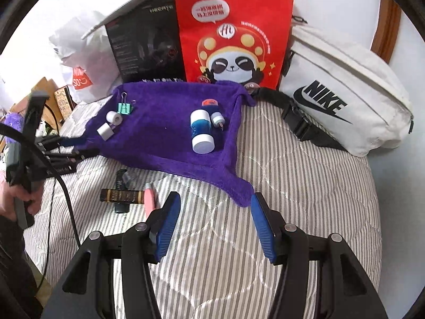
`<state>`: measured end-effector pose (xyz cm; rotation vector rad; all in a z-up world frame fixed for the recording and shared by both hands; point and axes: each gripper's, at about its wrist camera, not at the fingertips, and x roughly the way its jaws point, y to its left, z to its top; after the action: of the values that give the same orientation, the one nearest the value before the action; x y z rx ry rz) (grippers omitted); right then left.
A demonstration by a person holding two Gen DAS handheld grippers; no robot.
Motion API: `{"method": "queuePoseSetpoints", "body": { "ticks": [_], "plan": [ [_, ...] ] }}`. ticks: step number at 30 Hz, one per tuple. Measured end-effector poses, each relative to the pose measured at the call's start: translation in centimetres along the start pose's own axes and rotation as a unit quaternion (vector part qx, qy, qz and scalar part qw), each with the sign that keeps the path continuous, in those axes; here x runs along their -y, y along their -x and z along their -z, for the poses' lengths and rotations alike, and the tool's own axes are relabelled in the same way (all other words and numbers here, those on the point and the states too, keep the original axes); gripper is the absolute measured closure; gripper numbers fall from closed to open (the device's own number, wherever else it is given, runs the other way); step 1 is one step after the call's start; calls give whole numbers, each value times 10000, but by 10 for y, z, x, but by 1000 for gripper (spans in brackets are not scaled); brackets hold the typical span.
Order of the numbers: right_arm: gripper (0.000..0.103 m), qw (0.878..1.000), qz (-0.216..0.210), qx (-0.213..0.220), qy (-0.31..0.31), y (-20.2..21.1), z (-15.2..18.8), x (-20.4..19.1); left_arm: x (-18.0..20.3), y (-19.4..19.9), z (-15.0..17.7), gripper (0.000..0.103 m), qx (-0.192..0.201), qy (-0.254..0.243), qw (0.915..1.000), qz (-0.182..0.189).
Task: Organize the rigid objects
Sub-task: 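Grasp the black Grand Reserve tube on the bed with the left tool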
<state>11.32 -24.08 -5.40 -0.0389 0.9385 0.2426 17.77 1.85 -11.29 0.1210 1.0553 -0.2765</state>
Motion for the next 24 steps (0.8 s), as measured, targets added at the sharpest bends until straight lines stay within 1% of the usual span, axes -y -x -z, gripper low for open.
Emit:
{"method": "queuePoseSetpoints", "body": {
  "ticks": [3,6,11,17,19,22,24],
  "plan": [
    [48,9999,-26,149,24,17,6,-3,10,-5,11,50,-102,-5,9999,137],
    [44,9996,-12,276,39,31,10,-4,21,-13,23,50,-220,-28,9994,271],
    [42,9991,13,431,12,48,20,0,32,-16,34,50,-228,-35,9989,413],
    [42,9995,25,265,-179,42,32,14,35,-16,36,50,-237,76,9975,655],
    [42,9995,-27,194,-264,38,36,18,38,-16,35,50,-241,95,9974,665],
    [42,9995,-66,112,-303,32,40,18,46,-19,32,50,-274,52,9972,692],
    [42,9994,-95,60,-313,30,43,18,55,-20,30,50,-292,-62,9970,719]
  ]
}}
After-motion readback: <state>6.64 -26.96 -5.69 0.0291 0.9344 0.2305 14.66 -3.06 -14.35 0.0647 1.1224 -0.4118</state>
